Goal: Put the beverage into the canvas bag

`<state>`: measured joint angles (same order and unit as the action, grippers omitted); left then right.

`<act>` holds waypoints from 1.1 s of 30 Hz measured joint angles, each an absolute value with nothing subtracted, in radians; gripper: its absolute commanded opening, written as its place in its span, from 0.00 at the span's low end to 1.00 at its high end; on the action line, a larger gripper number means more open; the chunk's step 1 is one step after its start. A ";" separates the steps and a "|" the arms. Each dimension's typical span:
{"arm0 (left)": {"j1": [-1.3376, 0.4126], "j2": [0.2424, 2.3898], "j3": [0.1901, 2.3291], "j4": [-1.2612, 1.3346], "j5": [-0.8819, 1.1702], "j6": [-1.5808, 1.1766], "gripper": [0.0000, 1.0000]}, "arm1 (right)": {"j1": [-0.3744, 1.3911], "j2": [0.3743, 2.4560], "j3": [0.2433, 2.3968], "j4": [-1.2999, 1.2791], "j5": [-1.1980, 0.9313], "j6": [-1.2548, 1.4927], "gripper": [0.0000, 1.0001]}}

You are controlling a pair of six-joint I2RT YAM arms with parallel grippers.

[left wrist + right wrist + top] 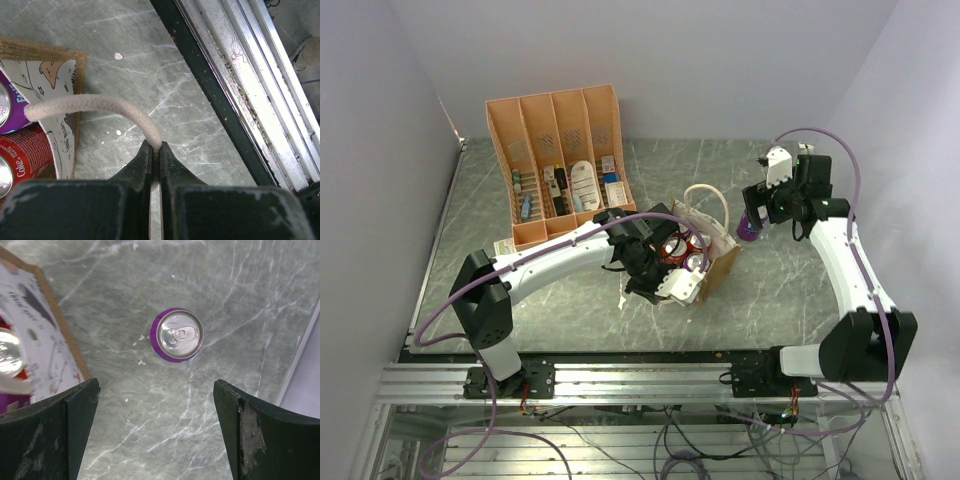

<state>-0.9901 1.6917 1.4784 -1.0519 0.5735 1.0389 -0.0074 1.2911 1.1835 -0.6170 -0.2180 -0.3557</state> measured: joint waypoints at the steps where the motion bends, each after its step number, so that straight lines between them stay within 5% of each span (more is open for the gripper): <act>1: -0.990 1.692 1.478 -1.052 0.574 1.039 0.07 | -0.008 1.323 1.184 -0.608 -0.206 -0.356 0.98; 19: -0.992 1.691 1.495 -1.052 0.585 1.013 0.07 | -0.051 1.613 1.264 -0.549 -0.162 -0.324 1.00; 33: -0.996 1.714 1.526 -1.038 0.558 0.879 0.07 | -0.090 1.741 1.328 -0.555 -0.312 -0.295 0.88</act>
